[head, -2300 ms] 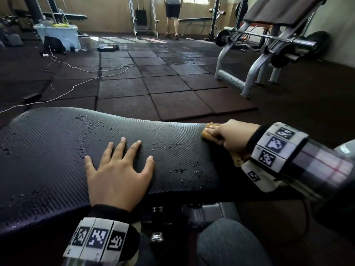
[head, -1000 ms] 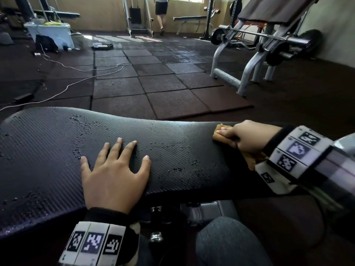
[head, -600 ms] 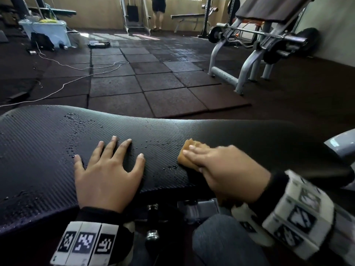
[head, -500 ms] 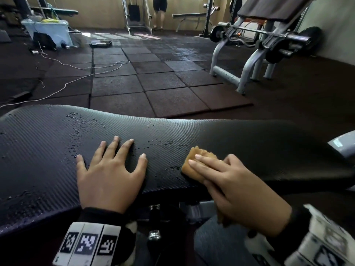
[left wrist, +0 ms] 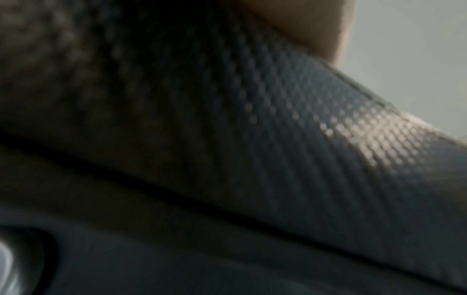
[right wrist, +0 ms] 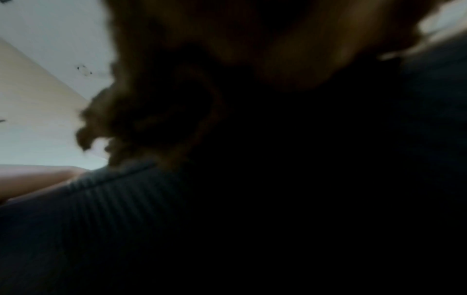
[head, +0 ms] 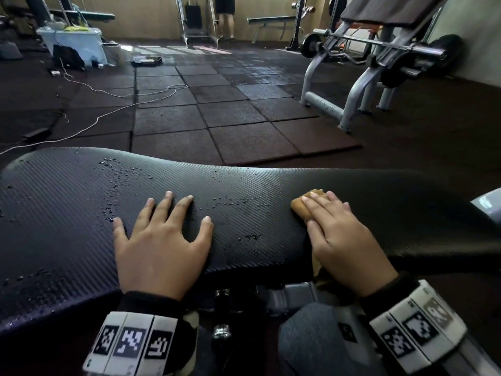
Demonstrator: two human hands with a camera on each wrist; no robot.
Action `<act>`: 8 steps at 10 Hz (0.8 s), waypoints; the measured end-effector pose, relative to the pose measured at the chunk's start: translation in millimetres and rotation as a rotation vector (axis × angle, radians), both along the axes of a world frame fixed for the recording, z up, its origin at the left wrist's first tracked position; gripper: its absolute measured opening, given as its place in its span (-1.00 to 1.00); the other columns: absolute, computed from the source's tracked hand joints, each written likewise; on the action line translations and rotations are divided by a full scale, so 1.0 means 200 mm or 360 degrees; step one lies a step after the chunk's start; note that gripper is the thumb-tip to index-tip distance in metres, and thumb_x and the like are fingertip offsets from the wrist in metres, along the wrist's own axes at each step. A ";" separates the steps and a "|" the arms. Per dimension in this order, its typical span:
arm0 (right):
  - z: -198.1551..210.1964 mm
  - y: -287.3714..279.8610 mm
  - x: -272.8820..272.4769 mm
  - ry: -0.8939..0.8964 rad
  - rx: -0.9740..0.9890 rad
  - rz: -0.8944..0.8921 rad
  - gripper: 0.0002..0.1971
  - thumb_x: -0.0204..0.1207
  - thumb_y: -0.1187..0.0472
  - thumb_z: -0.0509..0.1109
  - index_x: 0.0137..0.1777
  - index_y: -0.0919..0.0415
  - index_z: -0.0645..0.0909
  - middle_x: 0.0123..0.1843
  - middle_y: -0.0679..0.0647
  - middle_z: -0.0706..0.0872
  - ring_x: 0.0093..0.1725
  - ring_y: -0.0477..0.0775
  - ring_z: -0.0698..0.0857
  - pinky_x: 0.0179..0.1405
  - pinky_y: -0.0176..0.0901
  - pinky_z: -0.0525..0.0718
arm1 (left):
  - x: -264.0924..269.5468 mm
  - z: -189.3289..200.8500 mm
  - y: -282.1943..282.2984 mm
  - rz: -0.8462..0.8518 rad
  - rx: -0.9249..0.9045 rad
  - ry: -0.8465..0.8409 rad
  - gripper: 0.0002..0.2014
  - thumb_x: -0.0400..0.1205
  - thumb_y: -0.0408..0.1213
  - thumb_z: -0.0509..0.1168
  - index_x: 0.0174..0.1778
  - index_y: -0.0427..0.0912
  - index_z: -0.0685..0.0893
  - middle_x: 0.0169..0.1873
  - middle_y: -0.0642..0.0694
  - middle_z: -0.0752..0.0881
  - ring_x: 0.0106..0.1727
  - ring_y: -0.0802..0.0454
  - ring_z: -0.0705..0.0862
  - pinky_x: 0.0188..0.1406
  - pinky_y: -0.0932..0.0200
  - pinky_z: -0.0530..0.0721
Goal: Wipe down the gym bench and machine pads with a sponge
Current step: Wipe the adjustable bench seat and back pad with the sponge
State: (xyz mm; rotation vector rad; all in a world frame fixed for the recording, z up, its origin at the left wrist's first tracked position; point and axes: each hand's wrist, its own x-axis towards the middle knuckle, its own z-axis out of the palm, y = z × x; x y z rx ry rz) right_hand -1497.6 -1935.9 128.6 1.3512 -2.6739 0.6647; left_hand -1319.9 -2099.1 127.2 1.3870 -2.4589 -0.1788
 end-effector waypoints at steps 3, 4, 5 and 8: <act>-0.09 0.01 0.25 0.0303 -0.0272 0.0376 -0.57 0.61 0.09 0.11 0.42 0.12 0.54 0.47 0.01 0.53 0.52 0.09 0.41 0.50 0.08 0.36 | 0.01 0.00 0.00 -0.0020 0.0000 -0.0038 -0.28 0.47 0.40 -0.23 0.56 0.37 0.30 0.64 0.25 0.22 0.67 0.18 0.11 0.64 -0.18 -0.06; -0.12 0.15 0.21 0.0401 -0.0311 0.0481 -0.58 0.60 0.17 0.14 0.44 0.15 0.51 0.50 0.01 0.48 0.55 0.09 0.37 0.49 0.04 0.35 | 0.02 0.00 0.00 -0.0019 0.0004 -0.0019 -0.29 0.47 0.40 -0.22 0.56 0.37 0.31 0.64 0.25 0.23 0.67 0.18 0.11 0.64 -0.18 -0.06; -0.13 0.25 0.12 0.0466 -0.0278 0.0403 -0.57 0.57 0.21 0.14 0.44 0.19 0.50 0.49 0.05 0.49 0.54 0.12 0.38 0.49 0.04 0.34 | 0.01 0.00 0.00 -0.0020 0.0007 -0.0001 -0.30 0.47 0.39 -0.20 0.55 0.36 0.33 0.63 0.24 0.24 0.67 0.18 0.12 0.63 -0.18 -0.08; -0.08 0.04 -0.04 0.0433 -0.0081 -0.0111 -0.49 0.51 0.07 0.03 0.29 0.27 0.64 0.32 0.20 0.66 0.34 0.29 0.60 0.36 0.13 0.41 | 0.00 0.00 0.00 0.0002 0.0001 -0.0003 -0.30 0.47 0.39 -0.19 0.54 0.34 0.35 0.62 0.24 0.27 0.67 0.18 0.14 0.63 -0.19 -0.04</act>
